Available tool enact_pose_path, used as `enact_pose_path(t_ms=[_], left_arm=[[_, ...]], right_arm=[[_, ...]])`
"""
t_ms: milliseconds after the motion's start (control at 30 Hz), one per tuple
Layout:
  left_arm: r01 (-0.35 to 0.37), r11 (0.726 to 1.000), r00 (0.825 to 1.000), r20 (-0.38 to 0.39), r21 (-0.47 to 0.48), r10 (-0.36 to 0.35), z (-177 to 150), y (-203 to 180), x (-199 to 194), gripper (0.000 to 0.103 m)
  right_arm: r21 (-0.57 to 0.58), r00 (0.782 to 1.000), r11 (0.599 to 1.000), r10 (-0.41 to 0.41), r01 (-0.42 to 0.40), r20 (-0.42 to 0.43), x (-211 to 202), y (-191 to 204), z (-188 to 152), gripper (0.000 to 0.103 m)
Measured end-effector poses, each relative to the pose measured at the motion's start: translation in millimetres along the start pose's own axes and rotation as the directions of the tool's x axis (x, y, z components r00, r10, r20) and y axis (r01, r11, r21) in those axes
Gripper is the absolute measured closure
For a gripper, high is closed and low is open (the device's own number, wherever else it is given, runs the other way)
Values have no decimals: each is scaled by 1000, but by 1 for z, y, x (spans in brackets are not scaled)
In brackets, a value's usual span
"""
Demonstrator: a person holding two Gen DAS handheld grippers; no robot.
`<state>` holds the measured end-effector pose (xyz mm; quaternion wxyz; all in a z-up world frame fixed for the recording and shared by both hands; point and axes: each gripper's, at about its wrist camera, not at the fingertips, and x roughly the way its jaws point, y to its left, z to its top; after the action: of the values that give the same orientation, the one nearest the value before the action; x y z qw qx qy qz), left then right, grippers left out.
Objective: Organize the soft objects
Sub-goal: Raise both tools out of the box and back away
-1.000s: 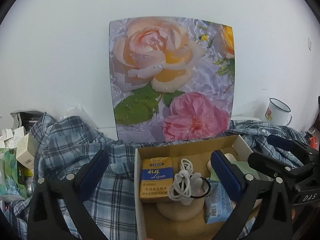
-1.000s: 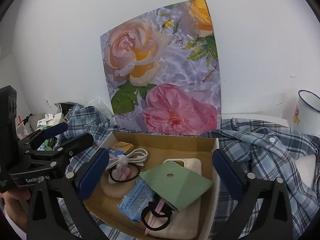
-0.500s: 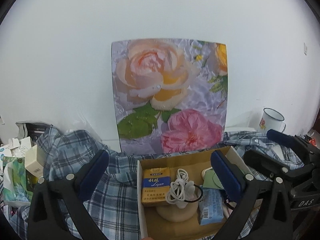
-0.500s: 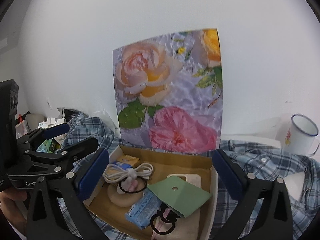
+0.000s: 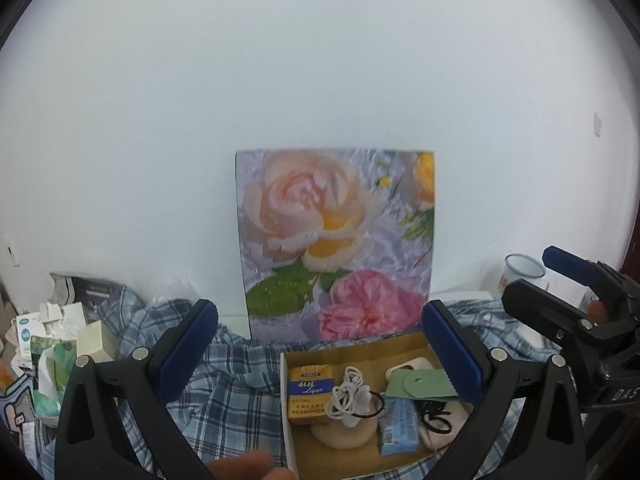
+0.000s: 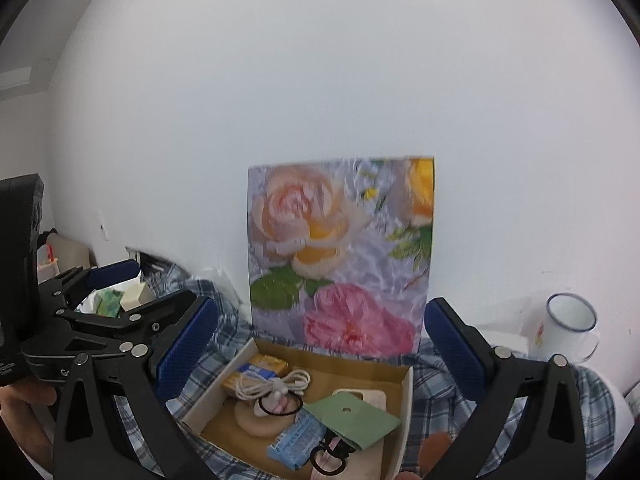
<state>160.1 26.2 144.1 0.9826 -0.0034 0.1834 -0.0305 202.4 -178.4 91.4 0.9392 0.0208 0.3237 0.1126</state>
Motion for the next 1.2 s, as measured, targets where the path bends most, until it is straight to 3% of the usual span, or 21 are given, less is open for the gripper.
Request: enact_pose_path(t_ms=[200, 333, 567, 733, 933, 1200], left_arm=[[1, 1000, 999, 35, -14, 0, 16, 0, -31, 0], [-6, 997, 996, 91, -79, 13, 25, 3, -56, 0], [25, 999, 993, 119, -29, -21, 41, -4, -92, 0], [-52, 998, 983, 177, 34, 45, 39, -14, -122, 0], [-58, 996, 979, 200, 61, 44, 23, -18, -150, 0], [-13, 997, 990, 143, 70, 3, -14, -18, -158, 0]], right_arm=[[2, 999, 1000, -29, 29, 40, -27, 15, 22, 0], [-35, 997, 998, -58, 60, 50, -47, 30, 34, 0], [-42, 993, 997, -68, 72, 95, -87, 42, 53, 0], [-93, 989, 992, -71, 83, 131, -115, 55, 65, 0], [-163, 993, 985, -42, 60, 111, -133, 63, 53, 0], [-190, 990, 982, 7, 19, 137, -154, 53, 12, 0]])
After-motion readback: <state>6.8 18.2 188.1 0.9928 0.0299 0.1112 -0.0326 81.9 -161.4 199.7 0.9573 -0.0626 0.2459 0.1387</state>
